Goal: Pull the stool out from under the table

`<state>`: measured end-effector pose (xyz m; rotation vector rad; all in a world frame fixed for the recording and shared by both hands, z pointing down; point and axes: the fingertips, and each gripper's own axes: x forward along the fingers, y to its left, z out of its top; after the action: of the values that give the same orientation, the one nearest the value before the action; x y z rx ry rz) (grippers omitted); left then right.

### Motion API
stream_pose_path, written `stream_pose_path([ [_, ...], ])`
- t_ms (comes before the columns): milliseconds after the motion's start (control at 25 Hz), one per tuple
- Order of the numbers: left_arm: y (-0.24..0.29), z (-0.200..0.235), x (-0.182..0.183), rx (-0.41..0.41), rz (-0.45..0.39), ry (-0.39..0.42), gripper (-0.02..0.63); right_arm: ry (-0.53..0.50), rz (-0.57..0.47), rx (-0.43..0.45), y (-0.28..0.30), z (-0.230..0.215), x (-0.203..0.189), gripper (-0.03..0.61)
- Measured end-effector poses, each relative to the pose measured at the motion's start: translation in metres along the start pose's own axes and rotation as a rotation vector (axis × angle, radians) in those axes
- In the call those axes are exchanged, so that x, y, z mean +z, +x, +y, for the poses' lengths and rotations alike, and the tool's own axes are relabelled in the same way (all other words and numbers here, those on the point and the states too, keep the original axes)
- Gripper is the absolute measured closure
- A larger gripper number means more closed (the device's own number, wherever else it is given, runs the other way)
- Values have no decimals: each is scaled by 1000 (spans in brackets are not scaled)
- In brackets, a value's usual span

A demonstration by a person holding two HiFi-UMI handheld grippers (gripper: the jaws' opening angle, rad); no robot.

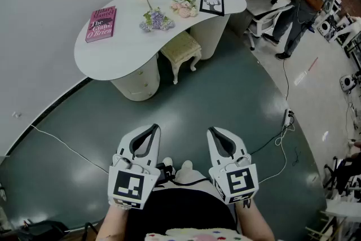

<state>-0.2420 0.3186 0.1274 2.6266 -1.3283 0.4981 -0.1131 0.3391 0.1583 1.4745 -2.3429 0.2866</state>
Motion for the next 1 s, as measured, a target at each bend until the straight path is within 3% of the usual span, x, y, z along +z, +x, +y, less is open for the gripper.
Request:
stream_pose_path([
  [480,2,-4,-1,-1,1,10,598,-2,-3,2,-1,-2,-1,543],
  [720,7,-7,0,-4,-1,8,598,77,-12,-12,0,-10,-2,543],
  [1000,8,-20,0,-1,-10,16,598,83,-17,2,-6,-16,-8,543],
])
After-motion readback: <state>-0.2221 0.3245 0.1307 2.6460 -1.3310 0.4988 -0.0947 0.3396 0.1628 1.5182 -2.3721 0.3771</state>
